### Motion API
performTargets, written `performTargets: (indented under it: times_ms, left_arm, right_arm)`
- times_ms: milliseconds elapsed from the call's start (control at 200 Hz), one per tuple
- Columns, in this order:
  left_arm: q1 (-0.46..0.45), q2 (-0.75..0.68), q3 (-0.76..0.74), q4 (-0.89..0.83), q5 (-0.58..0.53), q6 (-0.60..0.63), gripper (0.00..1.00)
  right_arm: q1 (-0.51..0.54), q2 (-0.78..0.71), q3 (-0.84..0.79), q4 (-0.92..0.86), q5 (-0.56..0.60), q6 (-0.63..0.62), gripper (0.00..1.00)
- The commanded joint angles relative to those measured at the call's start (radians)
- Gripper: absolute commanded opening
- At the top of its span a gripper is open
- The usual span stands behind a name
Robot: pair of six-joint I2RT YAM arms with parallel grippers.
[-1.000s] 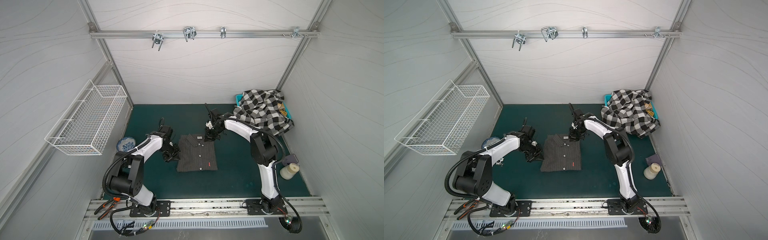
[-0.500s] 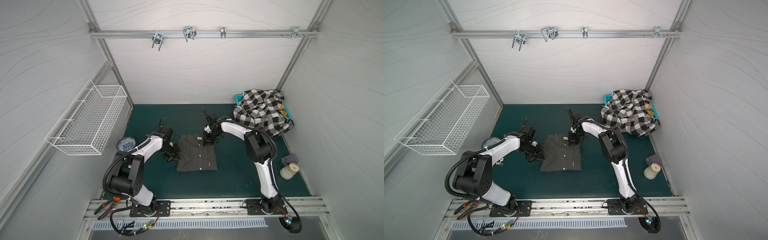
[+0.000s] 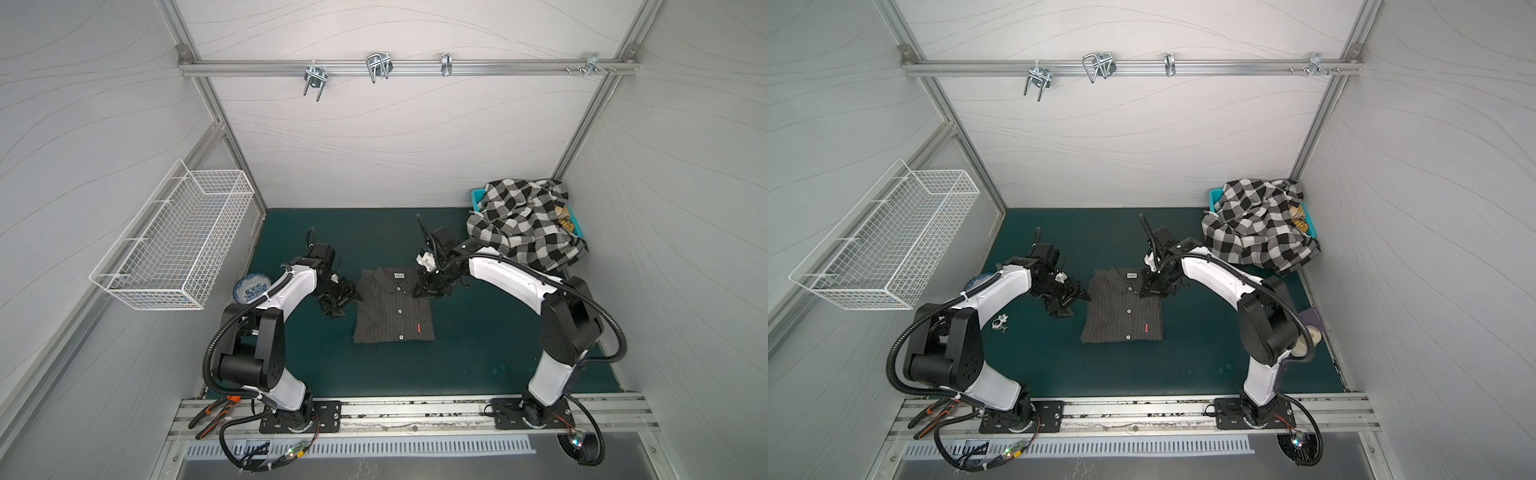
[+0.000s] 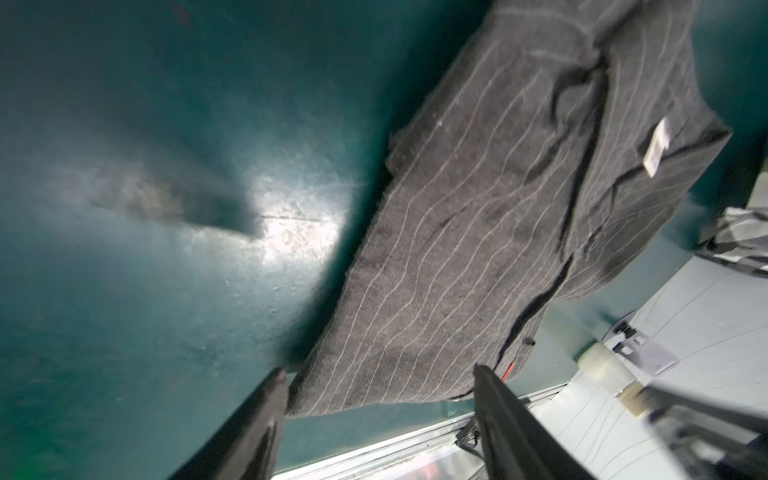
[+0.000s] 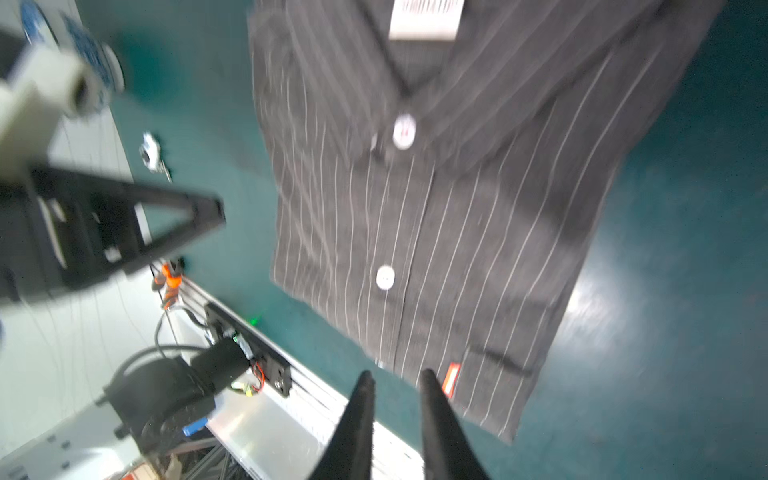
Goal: Fold and stack the long sleeve shirts
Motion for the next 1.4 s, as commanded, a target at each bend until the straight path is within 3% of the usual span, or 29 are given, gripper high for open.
performTargets:
  times_ms: [0,420,840,1150,1396]
  left_arm:
    - [0.009,0.005,0.014,0.024,0.044,0.014,0.72]
    - [0.033,0.106,-0.089,0.157,0.124,-0.018,0.71]
    - [0.05,0.139,-0.148,0.318,0.187,-0.061,0.65]
    - [0.053,0.192,-0.133,0.361,0.189,-0.058,0.64]
    - [0.052,0.251,-0.133,0.395,0.191,-0.076,0.51]
  right_arm:
    - [0.049,-0.015,-0.131,0.029,0.015,0.049,0.19]
    - [0.068,0.068,-0.294,0.159,-0.004,0.082,0.15]
    - [0.055,-0.14,-0.215,0.031,0.015,0.079,0.17]
    - [-0.134,-0.287,-0.302,0.019,-0.003,0.083,0.17]
    - [-0.262,-0.327,-0.381,0.046,-0.049,0.066,0.17]
